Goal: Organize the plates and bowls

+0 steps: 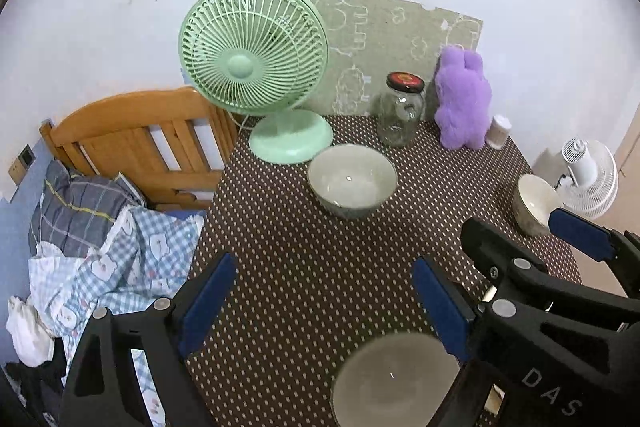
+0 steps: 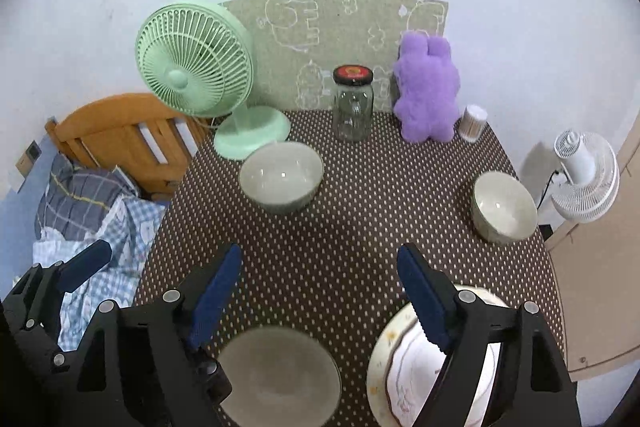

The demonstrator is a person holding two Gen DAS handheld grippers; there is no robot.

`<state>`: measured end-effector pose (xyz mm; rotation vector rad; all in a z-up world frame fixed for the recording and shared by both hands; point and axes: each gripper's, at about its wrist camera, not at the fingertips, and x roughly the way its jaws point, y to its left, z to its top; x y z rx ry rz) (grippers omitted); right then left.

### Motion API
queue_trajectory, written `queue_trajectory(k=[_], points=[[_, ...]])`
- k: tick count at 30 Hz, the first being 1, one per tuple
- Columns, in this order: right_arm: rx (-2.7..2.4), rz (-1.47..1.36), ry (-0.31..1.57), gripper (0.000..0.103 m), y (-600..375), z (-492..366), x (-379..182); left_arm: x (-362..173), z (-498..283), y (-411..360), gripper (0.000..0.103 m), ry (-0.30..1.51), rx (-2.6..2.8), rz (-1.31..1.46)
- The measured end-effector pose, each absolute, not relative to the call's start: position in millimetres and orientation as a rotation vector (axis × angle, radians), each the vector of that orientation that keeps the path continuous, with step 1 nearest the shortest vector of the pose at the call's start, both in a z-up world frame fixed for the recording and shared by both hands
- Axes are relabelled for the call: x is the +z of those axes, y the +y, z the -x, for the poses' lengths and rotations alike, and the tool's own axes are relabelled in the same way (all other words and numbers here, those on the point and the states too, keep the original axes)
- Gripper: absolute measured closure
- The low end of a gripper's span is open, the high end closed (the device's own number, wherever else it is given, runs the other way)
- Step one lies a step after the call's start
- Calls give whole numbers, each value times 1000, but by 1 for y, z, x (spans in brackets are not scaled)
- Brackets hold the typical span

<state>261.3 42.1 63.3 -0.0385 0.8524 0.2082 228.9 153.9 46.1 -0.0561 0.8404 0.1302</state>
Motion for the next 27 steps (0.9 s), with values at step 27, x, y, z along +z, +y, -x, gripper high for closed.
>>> queue_trajectory(k=[27], points=[[107,-2,885,20,75,-394,-2,-15,-372,187,24,870,95,5]])
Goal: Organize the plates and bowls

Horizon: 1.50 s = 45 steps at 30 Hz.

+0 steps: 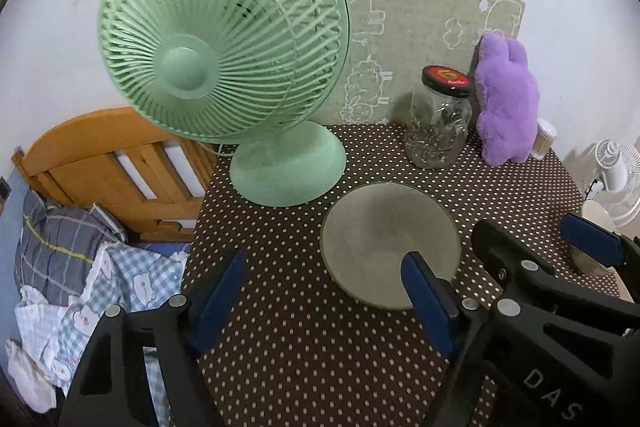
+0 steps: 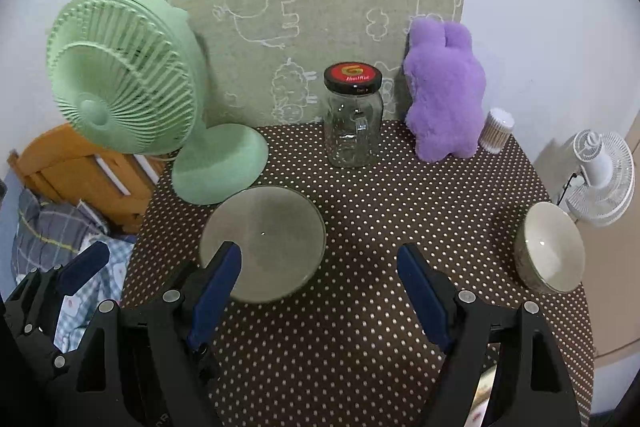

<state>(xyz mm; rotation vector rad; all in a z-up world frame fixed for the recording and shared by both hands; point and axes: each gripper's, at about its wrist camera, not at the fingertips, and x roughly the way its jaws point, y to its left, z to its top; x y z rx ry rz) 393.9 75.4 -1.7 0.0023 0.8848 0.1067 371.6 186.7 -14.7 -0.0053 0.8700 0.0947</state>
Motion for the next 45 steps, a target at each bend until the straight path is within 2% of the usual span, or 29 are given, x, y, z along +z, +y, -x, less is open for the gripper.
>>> queue_trajectory(k=[6,14,18,23,26,29,31,33,36,45], points=[[92,0,904,22,78,-420,-25,-38,-398,190,27,895,78,8],[86,-10,943,29,84,-444,-54,-65,-420,190,35,932,69,-5],[75,-15,954,43,85,-453,-65,-74,-429,192,43,941,73,-12],[65,-14,971,47,87,-465,-75,-83,-438,199,48,957,81,1],[65,-5,979,53,89,-471,-80,-87,-443,200,55,969,79,2],[66,-9,991,61,90,-474,-85,-91,-445,199,59,975,70,0],[66,-4,996,72,90,-476,-87,-94,-448,197,62,983,65,-3],[74,-5,999,77,90,-477,-90,-96,-449,197,68,990,63,1],[85,2,999,79,92,-478,-92,-98,-450,195,76,1000,54,0],[80,16,1007,80,94,-479,-91,-98,-452,194,81,1006,61,-10]])
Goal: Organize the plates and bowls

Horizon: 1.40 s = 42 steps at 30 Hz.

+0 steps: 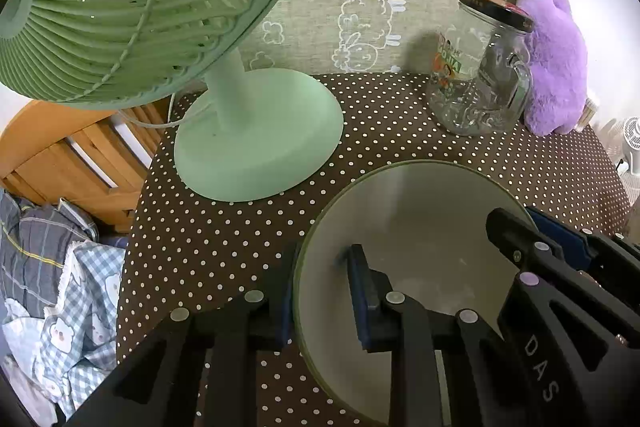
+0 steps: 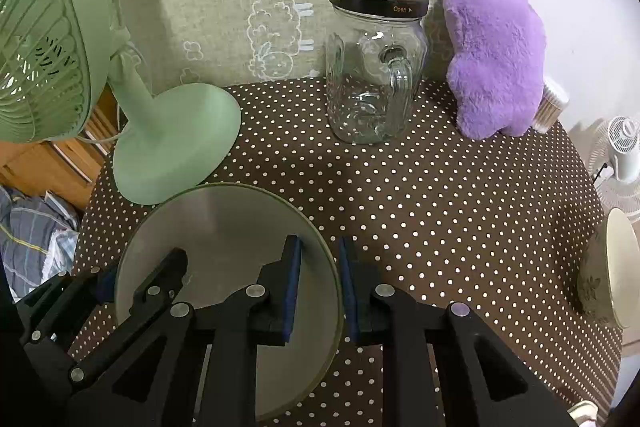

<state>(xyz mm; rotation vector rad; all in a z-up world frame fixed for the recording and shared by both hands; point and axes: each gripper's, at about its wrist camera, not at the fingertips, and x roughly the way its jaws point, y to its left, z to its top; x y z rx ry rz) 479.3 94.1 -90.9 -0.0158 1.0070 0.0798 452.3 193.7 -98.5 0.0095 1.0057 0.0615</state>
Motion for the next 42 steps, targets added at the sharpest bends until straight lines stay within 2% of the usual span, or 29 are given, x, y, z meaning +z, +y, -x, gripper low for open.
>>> queue_trajectory(k=[18,42], points=[[70,9,1037,80,86,-456,-76,-85,-423,184,81,1018,58,1],[91,-30,954,80,57,-381,2,-3,-354,155,81,932,99,15]])
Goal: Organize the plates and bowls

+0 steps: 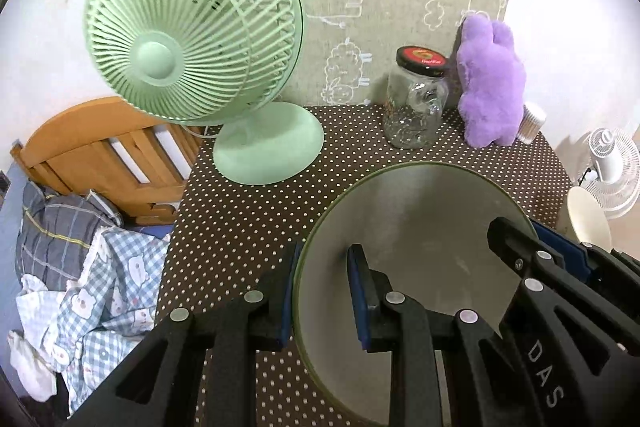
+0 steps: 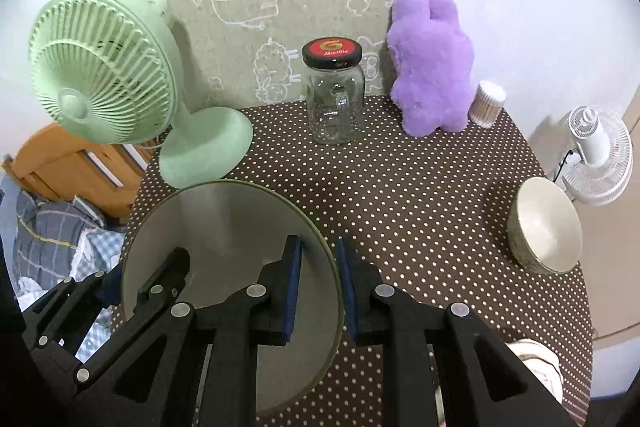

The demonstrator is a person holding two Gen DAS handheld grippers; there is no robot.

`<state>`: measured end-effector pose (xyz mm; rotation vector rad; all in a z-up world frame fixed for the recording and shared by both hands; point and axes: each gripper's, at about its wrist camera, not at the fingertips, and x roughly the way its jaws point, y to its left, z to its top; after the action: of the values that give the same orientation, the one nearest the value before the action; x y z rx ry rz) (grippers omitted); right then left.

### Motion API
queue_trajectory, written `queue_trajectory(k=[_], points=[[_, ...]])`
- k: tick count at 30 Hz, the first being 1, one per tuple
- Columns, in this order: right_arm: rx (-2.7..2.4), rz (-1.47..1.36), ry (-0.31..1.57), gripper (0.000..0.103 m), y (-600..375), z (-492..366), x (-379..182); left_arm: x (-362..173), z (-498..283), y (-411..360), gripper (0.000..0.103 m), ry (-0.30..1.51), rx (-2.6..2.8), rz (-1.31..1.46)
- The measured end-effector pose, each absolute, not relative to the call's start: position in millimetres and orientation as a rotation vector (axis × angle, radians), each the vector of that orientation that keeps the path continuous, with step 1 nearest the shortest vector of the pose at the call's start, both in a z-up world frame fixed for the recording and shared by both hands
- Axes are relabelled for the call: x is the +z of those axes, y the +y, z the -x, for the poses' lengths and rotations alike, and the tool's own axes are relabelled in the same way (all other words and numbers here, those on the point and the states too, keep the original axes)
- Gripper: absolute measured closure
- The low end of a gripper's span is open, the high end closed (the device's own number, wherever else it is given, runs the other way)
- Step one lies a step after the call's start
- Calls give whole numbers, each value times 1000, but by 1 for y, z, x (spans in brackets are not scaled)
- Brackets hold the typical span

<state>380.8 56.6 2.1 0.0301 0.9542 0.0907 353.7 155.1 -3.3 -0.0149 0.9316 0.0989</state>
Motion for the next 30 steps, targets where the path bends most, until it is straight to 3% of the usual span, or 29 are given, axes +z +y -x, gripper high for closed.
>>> queue_trajectory(k=[30], points=[[92,-38,973,80,14,-243,17,6,-222,122,81,952,98,24]])
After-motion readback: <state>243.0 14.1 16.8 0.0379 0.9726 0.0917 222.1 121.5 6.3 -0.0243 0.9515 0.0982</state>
